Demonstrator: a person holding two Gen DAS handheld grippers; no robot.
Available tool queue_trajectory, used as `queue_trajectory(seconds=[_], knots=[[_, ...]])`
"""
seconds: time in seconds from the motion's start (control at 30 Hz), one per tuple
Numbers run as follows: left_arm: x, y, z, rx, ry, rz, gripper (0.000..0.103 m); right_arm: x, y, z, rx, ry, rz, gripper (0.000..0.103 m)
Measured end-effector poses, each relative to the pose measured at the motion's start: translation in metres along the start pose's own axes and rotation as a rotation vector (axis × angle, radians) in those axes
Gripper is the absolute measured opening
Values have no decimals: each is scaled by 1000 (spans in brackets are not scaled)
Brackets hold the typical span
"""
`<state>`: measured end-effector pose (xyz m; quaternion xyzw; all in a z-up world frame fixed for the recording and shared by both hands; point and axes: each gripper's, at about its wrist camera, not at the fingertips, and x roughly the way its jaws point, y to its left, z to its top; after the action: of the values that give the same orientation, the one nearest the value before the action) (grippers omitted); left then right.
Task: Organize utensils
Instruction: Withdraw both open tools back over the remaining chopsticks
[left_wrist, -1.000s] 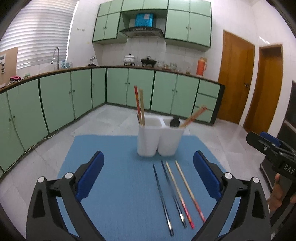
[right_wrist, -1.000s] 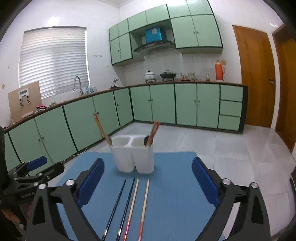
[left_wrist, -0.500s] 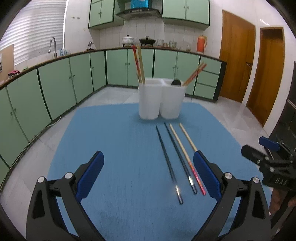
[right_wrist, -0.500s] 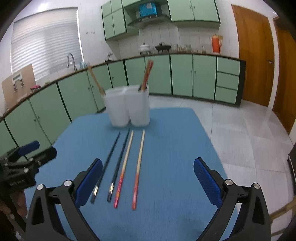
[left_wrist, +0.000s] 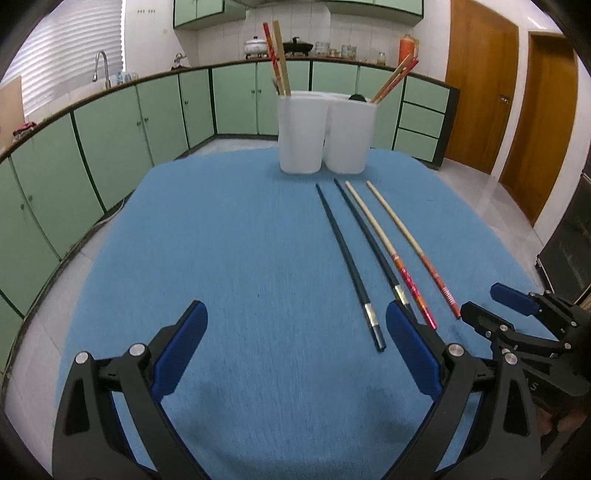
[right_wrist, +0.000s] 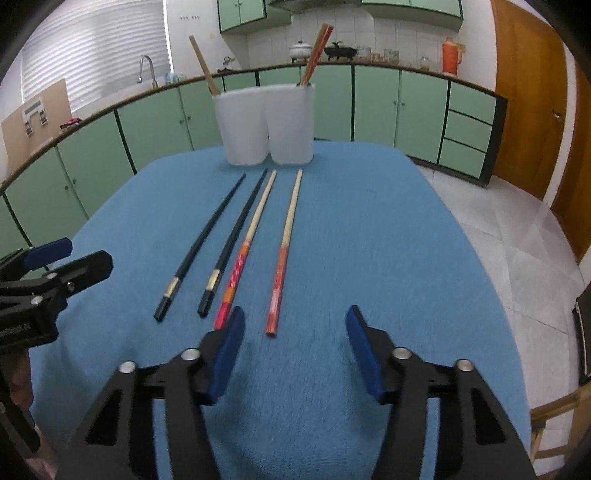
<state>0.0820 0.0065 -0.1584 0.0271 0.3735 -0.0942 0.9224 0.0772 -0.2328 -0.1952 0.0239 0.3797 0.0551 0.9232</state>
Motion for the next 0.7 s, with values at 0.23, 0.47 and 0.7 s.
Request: queue_trajectory(seconds=[0.23,0.47,0.7], knots=[[4,-3,-6,-5,19,-5,94,6,2,-4,-7,28,8,41],[6,-4,-7,-10,28,-8,94,12,6,-4,-17,34,3,34],[7,-5,-8,-12,33,-9,94,14,8,-3,-26,33,-11,28]])
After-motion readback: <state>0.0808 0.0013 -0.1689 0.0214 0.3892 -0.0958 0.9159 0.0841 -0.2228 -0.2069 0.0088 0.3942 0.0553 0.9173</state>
